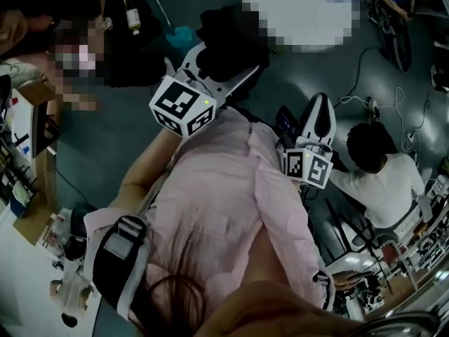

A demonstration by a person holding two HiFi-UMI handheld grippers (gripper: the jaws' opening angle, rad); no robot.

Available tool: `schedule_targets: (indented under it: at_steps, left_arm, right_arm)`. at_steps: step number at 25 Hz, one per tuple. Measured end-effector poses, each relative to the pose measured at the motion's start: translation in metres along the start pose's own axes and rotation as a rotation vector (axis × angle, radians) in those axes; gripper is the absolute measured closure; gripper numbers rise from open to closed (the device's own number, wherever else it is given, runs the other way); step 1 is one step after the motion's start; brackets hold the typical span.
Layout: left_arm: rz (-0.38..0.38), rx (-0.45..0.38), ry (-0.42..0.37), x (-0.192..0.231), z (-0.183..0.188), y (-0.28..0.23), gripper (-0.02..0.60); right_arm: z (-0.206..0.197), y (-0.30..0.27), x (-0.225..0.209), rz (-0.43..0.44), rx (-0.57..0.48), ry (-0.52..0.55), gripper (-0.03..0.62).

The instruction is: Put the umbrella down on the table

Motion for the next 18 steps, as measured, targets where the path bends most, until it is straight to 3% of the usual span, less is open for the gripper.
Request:
schedule_targets:
  at_steps: [9, 18]
  left_arm:
    - [0.026, 0.021, 0.030, 0.030, 0.009, 0.015, 0.264]
    - [-0.016, 0.077, 0.028, 0.053, 0.034, -0.032, 0.264]
  right_arm:
    - [-0.001, -0.023, 0.030, 0.026, 0.038, -0.003, 0.560]
    - [0.010, -0.058, 0.014, -0.041, 0.046, -0.057, 0.560]
Point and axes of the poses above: the fingertips, and each gripper's own axes: y backward along the fingers, x to its left, z out of its top, the point moved 7 cm from there along y, backward along the fingers, and after that the axes turned 1 degree about -x, right-handed, at the moved point
